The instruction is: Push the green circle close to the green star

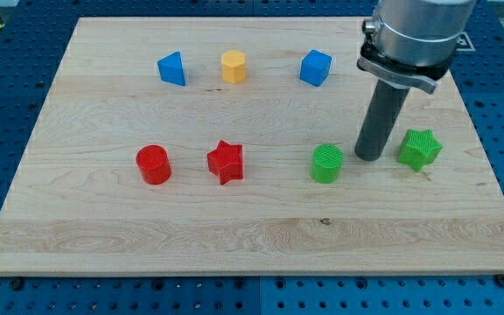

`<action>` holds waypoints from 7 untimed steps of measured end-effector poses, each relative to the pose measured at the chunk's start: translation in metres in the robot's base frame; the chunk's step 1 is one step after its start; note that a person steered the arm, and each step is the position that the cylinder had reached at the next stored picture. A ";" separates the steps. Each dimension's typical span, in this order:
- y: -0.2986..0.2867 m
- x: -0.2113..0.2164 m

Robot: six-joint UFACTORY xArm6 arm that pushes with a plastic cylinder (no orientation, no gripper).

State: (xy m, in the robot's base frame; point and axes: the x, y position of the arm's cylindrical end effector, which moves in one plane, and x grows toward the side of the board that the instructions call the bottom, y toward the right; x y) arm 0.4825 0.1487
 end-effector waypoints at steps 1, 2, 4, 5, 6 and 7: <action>0.029 0.003; 0.055 0.001; -0.017 -0.022; -0.083 -0.035; -0.125 -0.022; -0.126 0.002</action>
State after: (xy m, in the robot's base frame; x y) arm 0.4846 0.0224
